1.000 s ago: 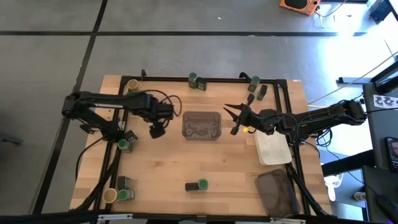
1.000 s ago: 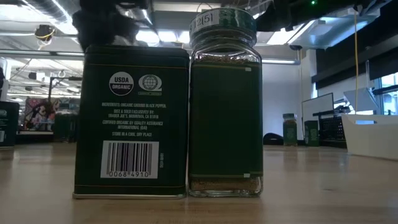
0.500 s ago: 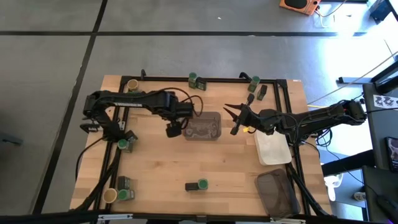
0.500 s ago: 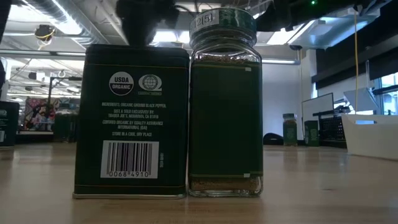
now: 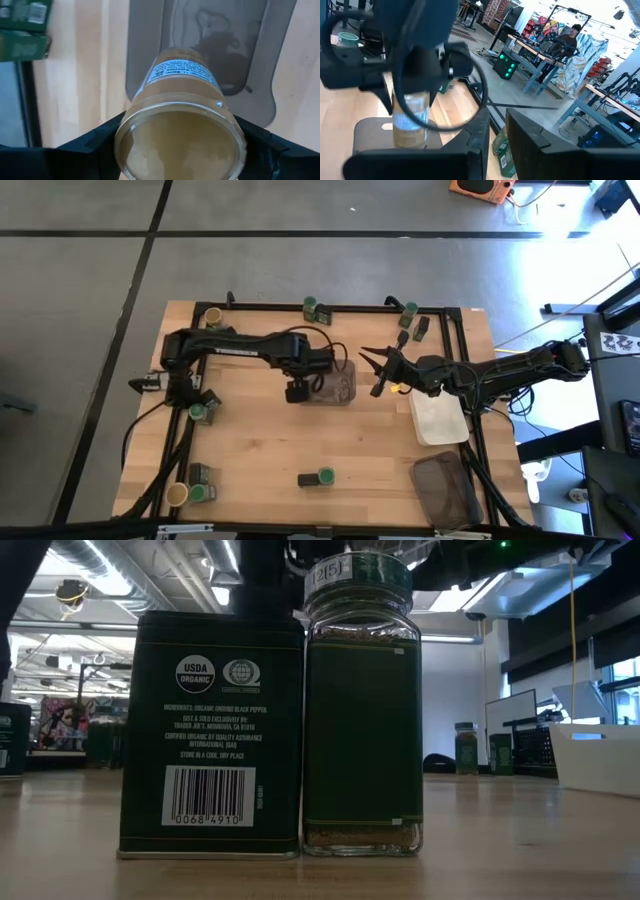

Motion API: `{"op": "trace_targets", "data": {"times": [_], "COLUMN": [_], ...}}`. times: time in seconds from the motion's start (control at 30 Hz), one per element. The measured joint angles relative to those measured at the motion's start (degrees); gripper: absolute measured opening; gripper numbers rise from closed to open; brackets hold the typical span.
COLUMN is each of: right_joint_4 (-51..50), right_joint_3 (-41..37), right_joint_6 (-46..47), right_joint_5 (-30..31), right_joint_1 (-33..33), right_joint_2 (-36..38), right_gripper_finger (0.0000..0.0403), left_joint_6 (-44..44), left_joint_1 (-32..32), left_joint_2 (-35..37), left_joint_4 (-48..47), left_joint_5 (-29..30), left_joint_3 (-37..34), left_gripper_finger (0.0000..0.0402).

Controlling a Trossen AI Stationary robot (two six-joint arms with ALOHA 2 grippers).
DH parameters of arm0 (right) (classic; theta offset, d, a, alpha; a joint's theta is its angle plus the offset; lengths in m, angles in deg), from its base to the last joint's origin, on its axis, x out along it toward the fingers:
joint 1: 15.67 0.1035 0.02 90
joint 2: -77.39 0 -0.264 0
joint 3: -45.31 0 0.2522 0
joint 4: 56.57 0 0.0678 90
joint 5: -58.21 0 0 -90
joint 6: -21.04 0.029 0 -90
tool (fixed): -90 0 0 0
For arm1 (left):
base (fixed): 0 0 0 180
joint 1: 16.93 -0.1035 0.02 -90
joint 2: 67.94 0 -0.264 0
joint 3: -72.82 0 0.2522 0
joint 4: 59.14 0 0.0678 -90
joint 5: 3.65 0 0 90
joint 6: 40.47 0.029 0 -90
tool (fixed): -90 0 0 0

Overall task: Sort spices by type
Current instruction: Put the center brown seasoning bottle into the top black bin

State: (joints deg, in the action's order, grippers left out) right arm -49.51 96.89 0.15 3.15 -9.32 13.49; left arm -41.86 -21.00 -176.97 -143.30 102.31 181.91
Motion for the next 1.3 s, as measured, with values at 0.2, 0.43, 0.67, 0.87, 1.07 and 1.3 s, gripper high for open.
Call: {"op": "trace_targets", "data": {"times": [0.2,0.43,0.67,0.87,1.07,1.3], "right_joint_4": [-0.07,-1.42,-1.83,-1.90,-1.90,-1.71], "right_joint_3": [0.00,0.00,0.00,0.00,0.00,0.00], "right_joint_6": [0.00,-0.03,0.00,0.02,0.02,0.02], "right_joint_5": [0.00,0.00,0.00,0.00,0.00,0.00], "right_joint_1": [0.00,0.00,0.00,0.00,0.00,0.00], "right_joint_2": [0.00,0.00,-0.02,-0.01,0.00,0.00], "right_gripper_finger": [0.0065,0.0065,0.0065,0.0065,0.0065,0.0065], "left_joint_6": [1.90,3.71,4.51,1.58,3.19,1.67], "left_joint_1": [-1.28,-2.57,-3.13,-3.04,-2.36,-0.77], "left_joint_2": [-3.18,-5.58,-6.88,-6.84,-6.55,-5.90], "left_joint_4": [1.22,2.25,2.43,3.88,2.83,-4.69], "left_joint_5": [-0.98,-2.31,-2.72,0.83,1.41,1.20], "left_joint_3": [0.00,-0.15,-0.17,-0.20,0.27,4.66], "left_gripper_finger": [0.0280,0.0280,0.0282,0.0321,0.0341,0.0341]}}
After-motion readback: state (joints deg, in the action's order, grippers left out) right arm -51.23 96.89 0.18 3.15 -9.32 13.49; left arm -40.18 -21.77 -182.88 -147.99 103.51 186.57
